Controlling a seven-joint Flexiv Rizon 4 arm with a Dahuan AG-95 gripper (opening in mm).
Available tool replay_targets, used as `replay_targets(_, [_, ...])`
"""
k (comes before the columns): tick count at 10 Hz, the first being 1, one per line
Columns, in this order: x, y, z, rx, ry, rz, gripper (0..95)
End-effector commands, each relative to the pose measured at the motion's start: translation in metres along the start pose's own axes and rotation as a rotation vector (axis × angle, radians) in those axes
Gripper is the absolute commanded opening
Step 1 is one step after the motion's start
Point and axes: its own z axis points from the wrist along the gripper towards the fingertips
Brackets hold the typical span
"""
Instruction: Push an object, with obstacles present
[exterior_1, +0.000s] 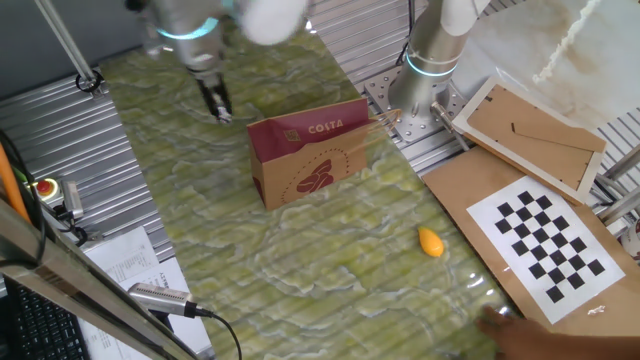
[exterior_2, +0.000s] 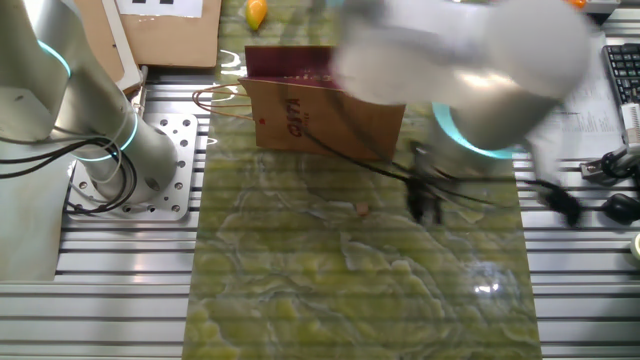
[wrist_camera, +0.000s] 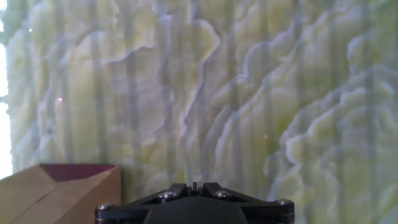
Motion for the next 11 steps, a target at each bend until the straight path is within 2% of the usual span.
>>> replay_targets(1, [-0.012, -0.023, -0.011, 0.031, -0.028, -0.059, 0.0])
replay_targets(3, [-0.016, -0.025, -0.03, 0.032, -0.044, -0.088, 0.0])
replay_targets(4, [-0.017, -0.022, -0.031, 0.035, -0.075, -0.106, 0.0])
replay_targets(5, [-0.018, -0.02, -0.031, 0.043, -0.094, -0.117, 0.0])
replay_targets(11, [-0.02, -0.019, -0.028, 0.04, -0.09, -0.14, 0.0])
